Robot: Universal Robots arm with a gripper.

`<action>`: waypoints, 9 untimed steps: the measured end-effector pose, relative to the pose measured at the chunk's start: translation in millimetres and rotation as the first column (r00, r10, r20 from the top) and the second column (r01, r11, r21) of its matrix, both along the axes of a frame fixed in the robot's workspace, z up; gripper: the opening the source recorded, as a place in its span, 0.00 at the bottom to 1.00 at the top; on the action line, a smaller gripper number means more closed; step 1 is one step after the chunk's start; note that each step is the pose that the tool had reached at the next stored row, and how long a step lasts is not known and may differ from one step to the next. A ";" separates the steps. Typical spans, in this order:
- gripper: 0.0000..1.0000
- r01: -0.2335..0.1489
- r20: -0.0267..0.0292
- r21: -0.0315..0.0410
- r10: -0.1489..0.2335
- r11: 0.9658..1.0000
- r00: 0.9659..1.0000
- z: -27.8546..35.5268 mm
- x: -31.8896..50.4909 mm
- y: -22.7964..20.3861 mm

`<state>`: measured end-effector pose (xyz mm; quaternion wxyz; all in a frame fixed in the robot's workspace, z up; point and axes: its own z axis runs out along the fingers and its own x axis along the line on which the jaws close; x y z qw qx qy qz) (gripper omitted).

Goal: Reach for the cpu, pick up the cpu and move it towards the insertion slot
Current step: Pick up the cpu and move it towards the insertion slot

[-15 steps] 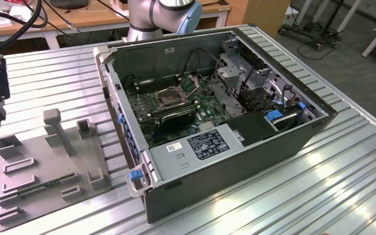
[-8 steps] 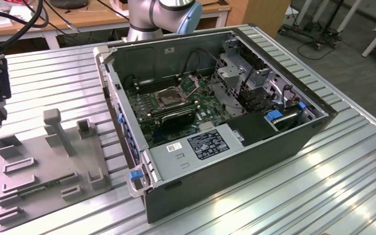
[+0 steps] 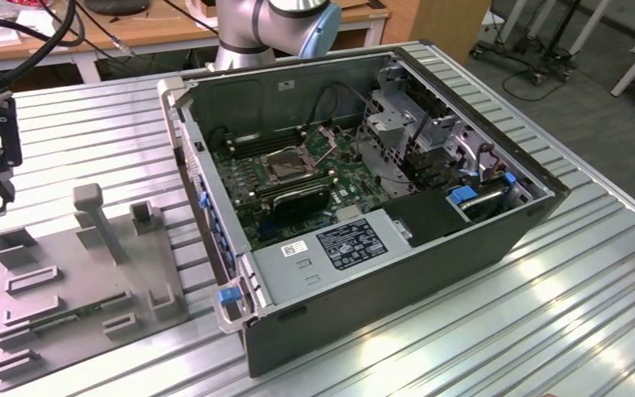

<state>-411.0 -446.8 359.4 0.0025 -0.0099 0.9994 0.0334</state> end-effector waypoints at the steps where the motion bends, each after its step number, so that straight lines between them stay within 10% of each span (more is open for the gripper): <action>1: 0.54 0.000 0.000 0.000 0.000 1.000 1.000 0.0 0.3 0.0; 9: 0.54 0.000 0.000 0.000 0.000 1.000 1.000 0.0 2.3 0.0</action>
